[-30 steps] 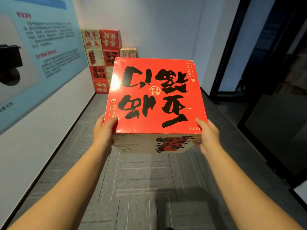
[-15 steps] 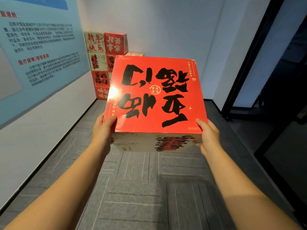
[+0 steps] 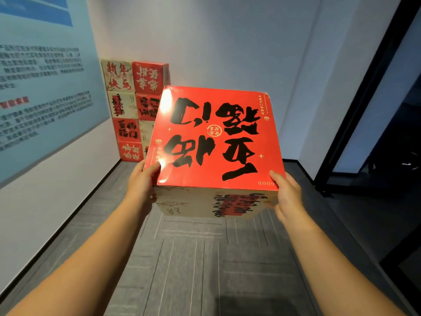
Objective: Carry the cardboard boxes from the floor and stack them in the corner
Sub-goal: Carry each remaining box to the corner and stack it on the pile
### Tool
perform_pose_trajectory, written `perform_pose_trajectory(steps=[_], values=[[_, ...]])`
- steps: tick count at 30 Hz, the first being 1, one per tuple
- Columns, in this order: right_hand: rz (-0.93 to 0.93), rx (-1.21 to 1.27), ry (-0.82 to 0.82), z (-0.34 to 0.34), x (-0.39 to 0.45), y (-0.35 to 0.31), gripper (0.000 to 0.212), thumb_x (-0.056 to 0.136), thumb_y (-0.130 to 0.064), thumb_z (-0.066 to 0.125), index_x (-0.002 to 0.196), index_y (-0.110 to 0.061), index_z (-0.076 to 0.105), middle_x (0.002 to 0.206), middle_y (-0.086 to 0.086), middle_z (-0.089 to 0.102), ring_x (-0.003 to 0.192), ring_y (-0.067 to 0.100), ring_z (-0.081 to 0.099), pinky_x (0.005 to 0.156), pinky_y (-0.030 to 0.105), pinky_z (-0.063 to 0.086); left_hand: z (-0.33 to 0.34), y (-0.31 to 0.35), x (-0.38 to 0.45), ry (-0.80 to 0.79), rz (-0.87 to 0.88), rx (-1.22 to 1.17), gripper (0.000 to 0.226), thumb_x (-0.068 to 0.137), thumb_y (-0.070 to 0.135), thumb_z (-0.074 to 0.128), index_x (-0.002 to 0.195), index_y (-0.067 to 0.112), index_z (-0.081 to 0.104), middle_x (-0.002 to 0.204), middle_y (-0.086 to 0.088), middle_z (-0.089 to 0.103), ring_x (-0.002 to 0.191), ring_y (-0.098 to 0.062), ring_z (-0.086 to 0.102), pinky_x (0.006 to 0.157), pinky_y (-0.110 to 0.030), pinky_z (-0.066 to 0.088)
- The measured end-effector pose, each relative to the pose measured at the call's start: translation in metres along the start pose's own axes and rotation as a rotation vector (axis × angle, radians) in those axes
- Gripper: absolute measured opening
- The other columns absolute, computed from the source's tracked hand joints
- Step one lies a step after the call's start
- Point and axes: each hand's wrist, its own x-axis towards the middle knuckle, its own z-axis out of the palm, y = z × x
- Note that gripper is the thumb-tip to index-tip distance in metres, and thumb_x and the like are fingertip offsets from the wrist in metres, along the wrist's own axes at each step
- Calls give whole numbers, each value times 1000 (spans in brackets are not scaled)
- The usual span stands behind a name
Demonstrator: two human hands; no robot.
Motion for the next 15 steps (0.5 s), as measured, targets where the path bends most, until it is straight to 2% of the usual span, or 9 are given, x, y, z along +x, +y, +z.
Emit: perform_pose_trajectory(steps=[3, 6, 10, 12, 15], values=[[-11, 24, 6, 29, 57, -6, 13, 92, -17, 52, 104, -19, 58, 78, -2, 61, 69, 13, 56, 61, 27, 44, 20, 4, 68, -13, -1, 16, 21, 92, 20, 45, 110, 29, 54, 88, 4, 63, 75, -15, 55, 67, -30, 35], [-12, 31, 7, 55, 113, -5, 14, 92, -17, 53, 105, -19, 58, 78, -3, 61, 69, 13, 56, 61, 27, 44, 41, 4, 126, 1, 3, 16, 21, 93, 21, 45, 110, 31, 52, 89, 6, 62, 77, -14, 54, 70, -31, 35], [1, 37, 2, 83, 193, 2, 17, 92, -17, 52, 108, -19, 58, 78, -3, 62, 69, 12, 57, 59, 25, 43, 72, -3, 198, 26, 20, 44, 18, 92, 21, 46, 106, 30, 53, 87, 5, 62, 74, -14, 55, 67, -30, 34], [6, 37, -15, 96, 236, 4, 19, 92, -18, 53, 110, -18, 59, 82, -2, 63, 74, 14, 58, 65, 28, 46, 91, -7, 235, 45, 31, 49, 14, 93, 21, 45, 98, 30, 54, 82, 5, 61, 69, -13, 53, 63, -27, 31], [-3, 5, -31, 116, 312, 5, 33, 90, -23, 55, 122, -16, 57, 106, 4, 64, 99, 23, 59, 83, 38, 46, 127, -11, 293, 68, 47, 57, 16, 93, 20, 45, 83, 29, 55, 78, 6, 59, 66, -12, 51, 62, -25, 28]])
